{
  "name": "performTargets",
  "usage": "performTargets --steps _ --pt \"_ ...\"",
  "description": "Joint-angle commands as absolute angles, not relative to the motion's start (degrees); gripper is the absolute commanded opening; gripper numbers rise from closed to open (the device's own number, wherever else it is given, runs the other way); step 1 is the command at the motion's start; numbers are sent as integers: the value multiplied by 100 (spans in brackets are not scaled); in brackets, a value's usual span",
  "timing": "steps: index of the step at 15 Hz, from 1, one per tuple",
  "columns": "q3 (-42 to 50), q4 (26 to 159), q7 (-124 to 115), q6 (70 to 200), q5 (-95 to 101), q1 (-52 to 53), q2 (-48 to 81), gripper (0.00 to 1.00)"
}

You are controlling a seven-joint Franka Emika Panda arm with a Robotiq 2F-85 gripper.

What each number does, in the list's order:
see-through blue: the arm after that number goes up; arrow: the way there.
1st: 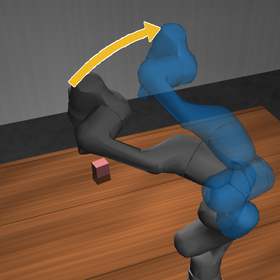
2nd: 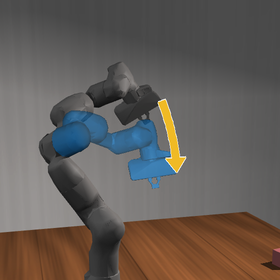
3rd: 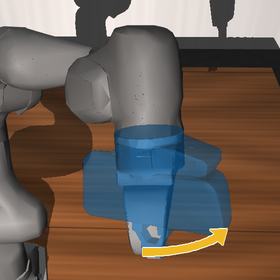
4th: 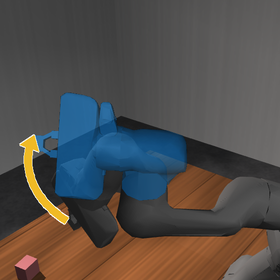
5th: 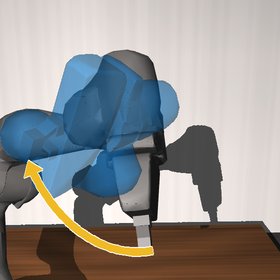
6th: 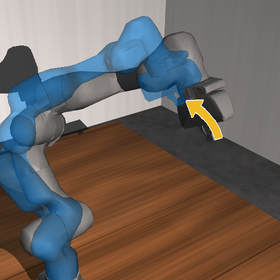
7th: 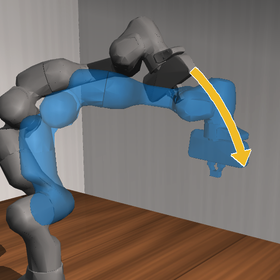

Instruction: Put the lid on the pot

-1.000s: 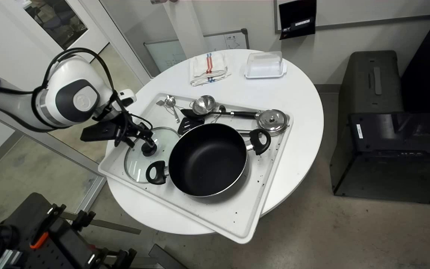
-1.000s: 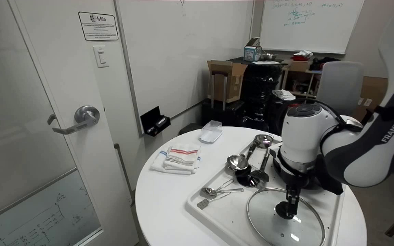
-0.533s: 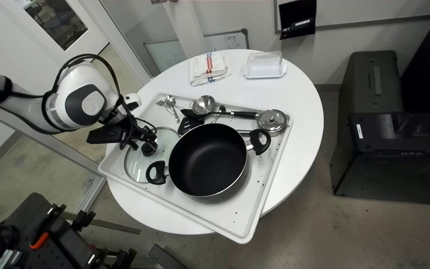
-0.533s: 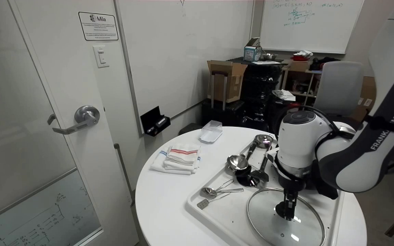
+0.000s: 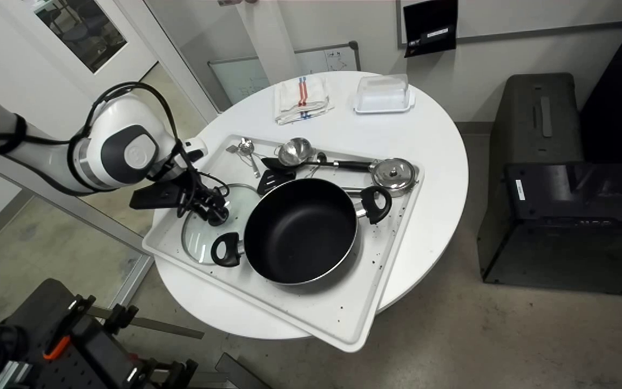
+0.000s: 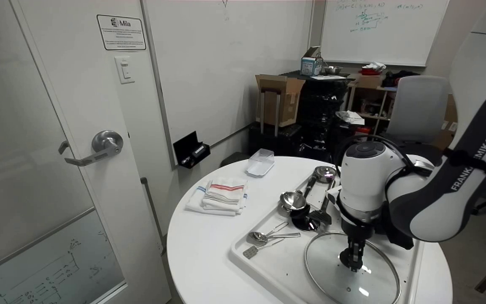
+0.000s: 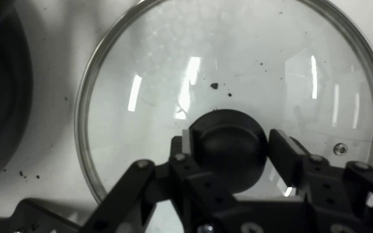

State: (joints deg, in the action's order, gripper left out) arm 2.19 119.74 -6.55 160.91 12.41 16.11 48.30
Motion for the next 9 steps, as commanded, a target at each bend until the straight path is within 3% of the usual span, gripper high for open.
performTargets --steps 1,4,9 --pt "205 11880 -640 16128 1133 1619 4898 33" --pt "187 11916 -623 16135 1139 1609 4830 27" --pt "67 12142 -538 16132 1115 1515 4612 26"
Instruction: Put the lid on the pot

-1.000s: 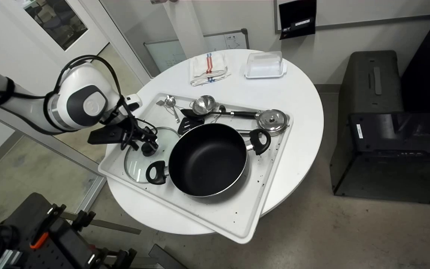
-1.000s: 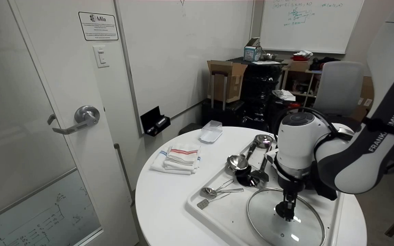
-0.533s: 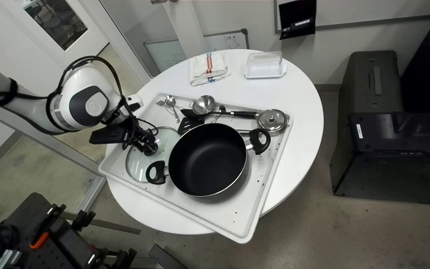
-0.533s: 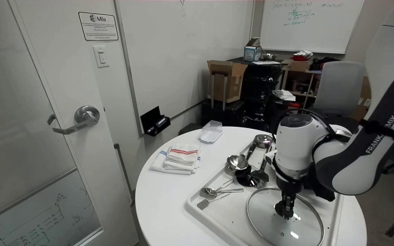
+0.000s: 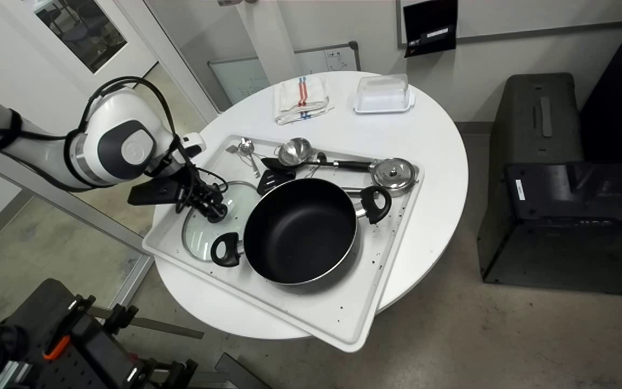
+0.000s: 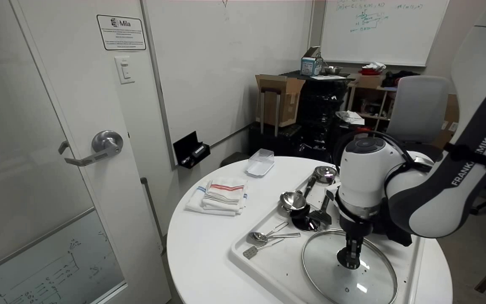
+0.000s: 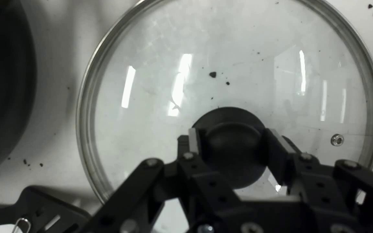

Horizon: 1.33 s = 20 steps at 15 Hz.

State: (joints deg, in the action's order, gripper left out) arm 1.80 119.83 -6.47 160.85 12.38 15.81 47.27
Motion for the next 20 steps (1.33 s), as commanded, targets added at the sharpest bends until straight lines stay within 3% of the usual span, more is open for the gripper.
performTargets --steps 1,20 --pt "13 12207 -501 16129 1102 1468 4548 26" --pt "-1098 13373 120 16261 376 580 2825 26"
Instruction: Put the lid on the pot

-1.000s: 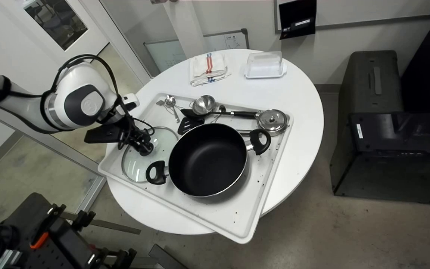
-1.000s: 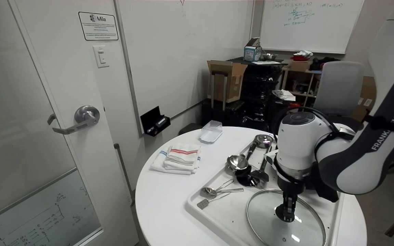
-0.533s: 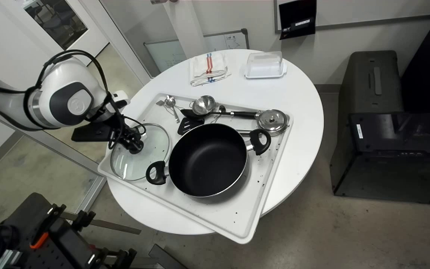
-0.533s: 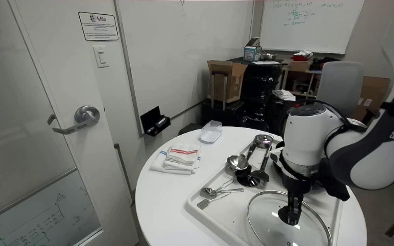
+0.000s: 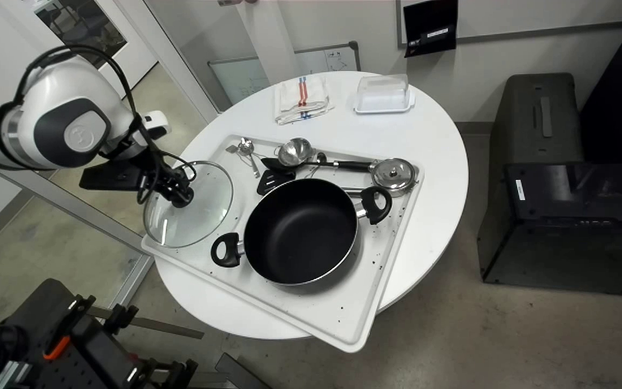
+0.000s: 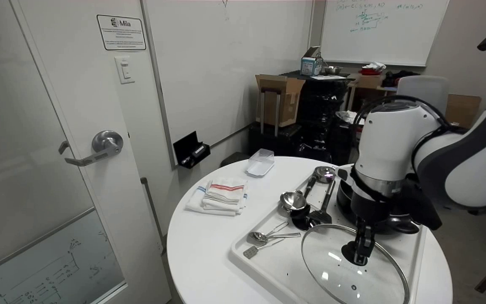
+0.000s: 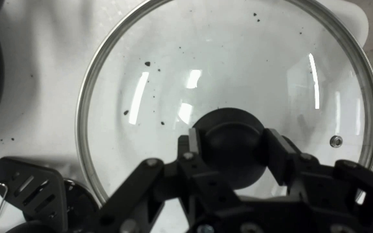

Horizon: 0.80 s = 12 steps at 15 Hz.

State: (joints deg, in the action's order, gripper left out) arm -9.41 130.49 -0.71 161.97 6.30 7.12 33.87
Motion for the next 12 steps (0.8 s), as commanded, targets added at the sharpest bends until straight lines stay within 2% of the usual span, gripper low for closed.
performTargets --steps 1,12 --pt "-1111 13400 120 16259 332 575 2713 26" --pt "-568 13447 -112 16128 281 554 2052 26"
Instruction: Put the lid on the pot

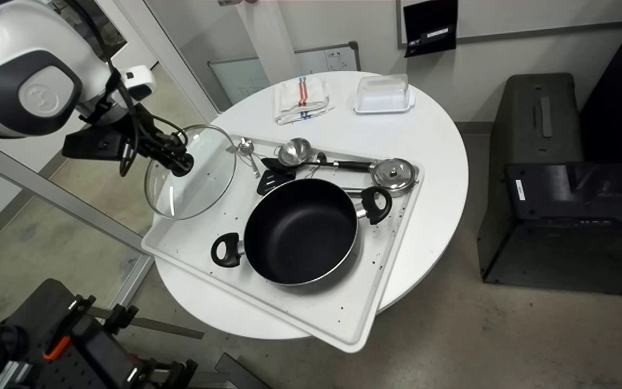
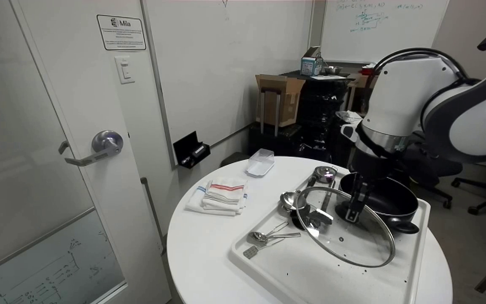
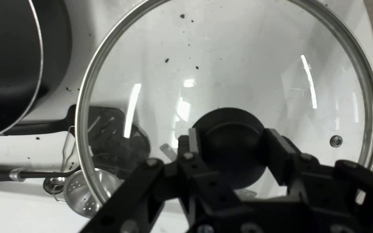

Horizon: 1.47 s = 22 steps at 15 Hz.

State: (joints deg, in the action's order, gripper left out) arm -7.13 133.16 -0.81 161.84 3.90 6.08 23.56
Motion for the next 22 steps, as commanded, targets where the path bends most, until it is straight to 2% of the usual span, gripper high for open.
performTargets --steps 1,22 --pt "-508 13442 -109 16111 271 507 2032 26" --pt "622 12755 -955 15403 193 -99 2466 26"
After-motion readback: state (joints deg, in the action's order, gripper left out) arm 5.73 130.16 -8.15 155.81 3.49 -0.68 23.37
